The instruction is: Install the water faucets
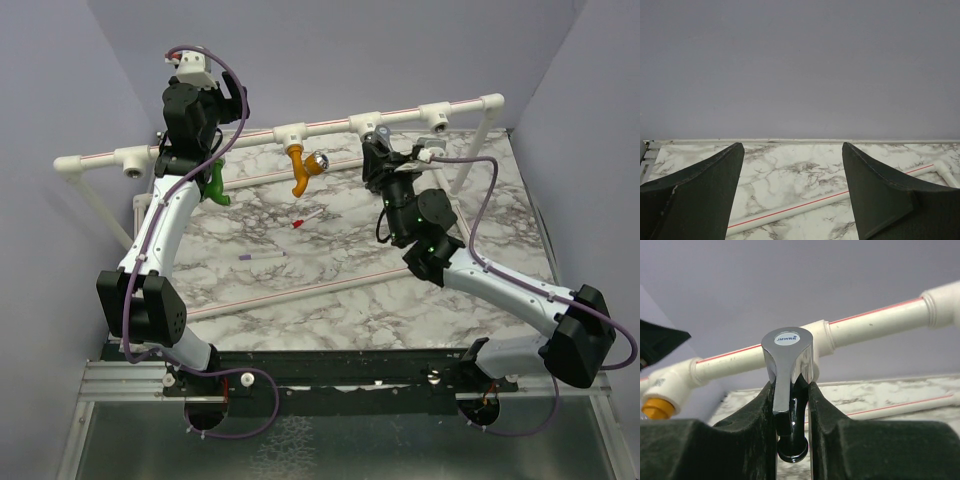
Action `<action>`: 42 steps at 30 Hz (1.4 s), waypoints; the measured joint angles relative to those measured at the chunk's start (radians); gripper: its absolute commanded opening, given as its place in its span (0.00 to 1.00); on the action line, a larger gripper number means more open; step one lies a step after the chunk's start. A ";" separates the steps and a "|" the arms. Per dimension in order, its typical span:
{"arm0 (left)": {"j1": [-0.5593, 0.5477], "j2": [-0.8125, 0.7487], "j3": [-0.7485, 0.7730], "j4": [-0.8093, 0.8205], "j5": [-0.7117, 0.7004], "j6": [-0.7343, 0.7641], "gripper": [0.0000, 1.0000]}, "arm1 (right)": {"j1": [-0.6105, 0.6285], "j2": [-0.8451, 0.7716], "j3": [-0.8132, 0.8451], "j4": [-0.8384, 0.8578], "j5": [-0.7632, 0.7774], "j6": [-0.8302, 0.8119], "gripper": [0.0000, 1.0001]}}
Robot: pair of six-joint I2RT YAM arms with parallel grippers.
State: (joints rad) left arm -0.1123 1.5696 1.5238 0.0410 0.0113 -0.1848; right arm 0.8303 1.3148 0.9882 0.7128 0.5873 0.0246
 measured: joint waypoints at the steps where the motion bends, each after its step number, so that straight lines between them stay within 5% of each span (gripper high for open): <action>1: 0.000 0.000 0.000 0.000 0.000 0.000 0.81 | 0.000 0.000 0.001 -0.003 0.013 0.055 0.01; 20: 0.000 -0.005 -0.001 -0.005 0.001 -0.003 0.81 | -0.003 -0.035 0.056 -0.292 0.154 1.013 0.01; 31: 0.001 -0.004 -0.001 -0.003 0.001 -0.003 0.81 | -0.014 -0.034 0.191 -0.629 0.145 1.312 0.01; 33: 0.001 -0.005 -0.003 -0.001 0.000 -0.003 0.81 | -0.014 -0.036 0.193 -0.644 0.144 1.323 0.07; 42: 0.001 -0.009 -0.005 0.005 0.004 -0.008 0.81 | -0.002 -0.067 0.179 -0.673 0.132 1.126 0.69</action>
State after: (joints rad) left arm -0.1116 1.5608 1.5188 0.0460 0.0154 -0.1932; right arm 0.8280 1.2480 1.1675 0.0399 0.7197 1.1507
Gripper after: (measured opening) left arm 0.806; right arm 0.552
